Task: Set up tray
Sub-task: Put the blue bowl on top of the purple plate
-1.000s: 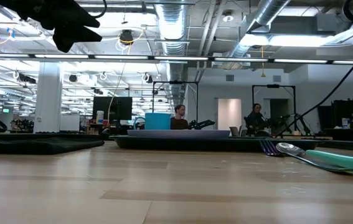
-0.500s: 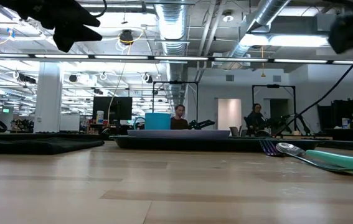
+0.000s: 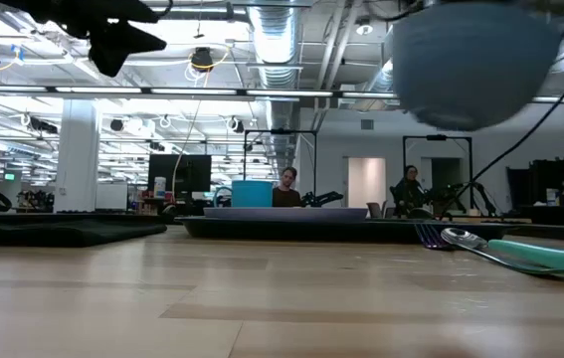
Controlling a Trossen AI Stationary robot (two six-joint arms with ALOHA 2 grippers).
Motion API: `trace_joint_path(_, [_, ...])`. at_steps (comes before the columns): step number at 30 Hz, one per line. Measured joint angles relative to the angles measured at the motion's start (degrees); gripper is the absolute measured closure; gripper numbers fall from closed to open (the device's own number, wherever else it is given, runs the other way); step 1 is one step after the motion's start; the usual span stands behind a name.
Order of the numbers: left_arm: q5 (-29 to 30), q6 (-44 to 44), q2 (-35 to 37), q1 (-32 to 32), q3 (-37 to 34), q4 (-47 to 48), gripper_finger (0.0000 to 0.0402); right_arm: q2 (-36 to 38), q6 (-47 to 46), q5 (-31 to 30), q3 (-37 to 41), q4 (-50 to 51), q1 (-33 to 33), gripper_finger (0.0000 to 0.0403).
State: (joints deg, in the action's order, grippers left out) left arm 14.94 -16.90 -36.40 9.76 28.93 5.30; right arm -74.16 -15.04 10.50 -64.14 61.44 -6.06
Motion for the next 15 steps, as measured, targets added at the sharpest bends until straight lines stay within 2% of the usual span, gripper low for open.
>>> trace_joint_path(4, [-2.42,0.11,0.00,0.02,0.00,-1.73,0.0219,-10.20,11.48,0.07,-10.48,3.10,-6.40,0.0402])
trace_joint_path(9, [-4.25,1.86,0.00,0.02,0.00,-2.68,0.0219,-24.71,24.03,0.12,-27.15,8.26,-11.38,0.0402])
trace_joint_path(15, [-4.18,4.67,0.00,0.02,0.00,-3.63,0.0219,-40.85,31.77,0.13,-47.06,15.50,-15.49,0.0403])
